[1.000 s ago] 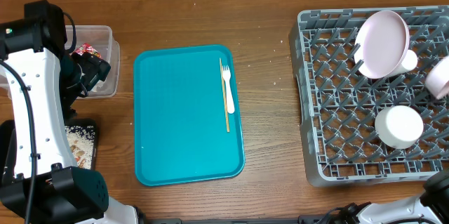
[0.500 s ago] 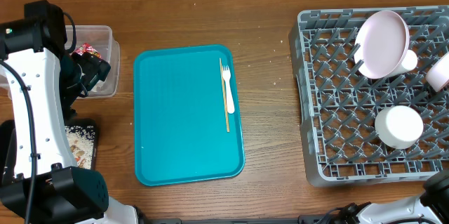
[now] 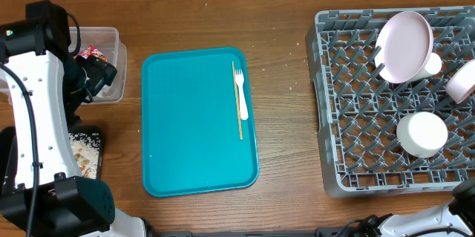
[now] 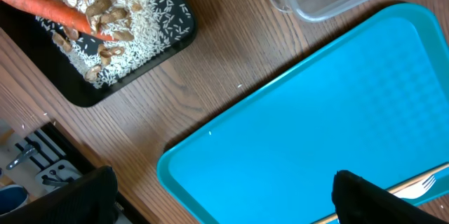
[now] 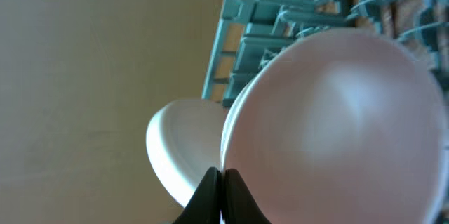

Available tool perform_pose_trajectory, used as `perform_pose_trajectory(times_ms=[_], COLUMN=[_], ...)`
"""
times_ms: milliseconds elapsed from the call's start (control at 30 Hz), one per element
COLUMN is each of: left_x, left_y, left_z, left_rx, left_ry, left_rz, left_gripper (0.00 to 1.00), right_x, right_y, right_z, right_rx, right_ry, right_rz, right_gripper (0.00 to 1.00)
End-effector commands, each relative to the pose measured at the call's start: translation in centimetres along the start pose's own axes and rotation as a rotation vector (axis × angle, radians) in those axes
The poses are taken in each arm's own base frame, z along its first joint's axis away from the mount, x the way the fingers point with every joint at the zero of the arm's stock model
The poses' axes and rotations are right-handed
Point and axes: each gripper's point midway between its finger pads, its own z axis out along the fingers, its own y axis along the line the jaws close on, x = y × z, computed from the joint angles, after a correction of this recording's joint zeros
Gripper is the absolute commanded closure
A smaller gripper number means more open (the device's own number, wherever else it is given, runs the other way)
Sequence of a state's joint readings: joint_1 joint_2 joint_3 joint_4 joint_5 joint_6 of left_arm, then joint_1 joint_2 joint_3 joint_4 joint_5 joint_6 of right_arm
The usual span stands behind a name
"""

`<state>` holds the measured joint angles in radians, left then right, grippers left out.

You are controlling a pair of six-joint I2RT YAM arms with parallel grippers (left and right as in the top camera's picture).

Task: Sort waste into correct bins and load items into the dishwasher
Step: 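Release the pink bowl in the rack and lift the right gripper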

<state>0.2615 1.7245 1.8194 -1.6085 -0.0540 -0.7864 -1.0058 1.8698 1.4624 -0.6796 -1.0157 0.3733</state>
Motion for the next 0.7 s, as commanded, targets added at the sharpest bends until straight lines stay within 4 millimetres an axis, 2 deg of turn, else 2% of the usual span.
perform_pose_trajectory(times_ms=[0,133,267,333,433,500,567,600,633,667], left_x=[0.1,0.1,0.1,0.1,0.1,0.1,0.1,0.1,0.1,0.1], left_y=[-0.1,-0.1,-0.1,-0.1,-0.1,-0.1,-0.1,-0.1,-0.1,-0.1], left_z=[0.1,0.1,0.1,0.1,0.1,0.1,0.1,0.1,0.1,0.1], left_rx=[-0.010,-0.010,-0.010,-0.010,-0.010,-0.010,-0.010,-0.010,-0.010,-0.010], left_ry=[-0.001,-0.001,-0.001,-0.001,-0.001,-0.001,-0.001,-0.001,-0.001,-0.001], left_rz=[0.005,0.005,0.005,0.005,0.005,0.005,0.005,0.005,0.005,0.005], left_gripper=[0.00,0.00,0.00,0.00,0.00,0.00,0.00,0.00,0.00,0.00], right_x=[-1.4,-1.8,-1.4,-0.9,-0.3,-0.2,0.0,0.5,0.8,1.5], right_y=[-1.8,-2.2,-3.6,-3.7,-2.7,-0.5,2.5,5.4,6.7,9.4], right_z=[-1.5,-4.3,-7.7,-8.6,-9.4,-10.4,-11.4,-11.9,-11.9,-11.7], right_rx=[0.214,0.402,0.604,0.646,0.640,0.615,0.566,0.501,0.465,0.385], right_ry=[-0.088,-0.176,-0.277,-0.301,-0.322,-0.358,-0.400,-0.417,-0.416,-0.408], right_rz=[0.011,0.105,0.176,0.217,0.242,0.207,0.154,0.115,0.093,0.040], right_gripper=[0.96,0.91,0.83,0.73,0.56,0.49,0.48,0.48,0.48,0.47])
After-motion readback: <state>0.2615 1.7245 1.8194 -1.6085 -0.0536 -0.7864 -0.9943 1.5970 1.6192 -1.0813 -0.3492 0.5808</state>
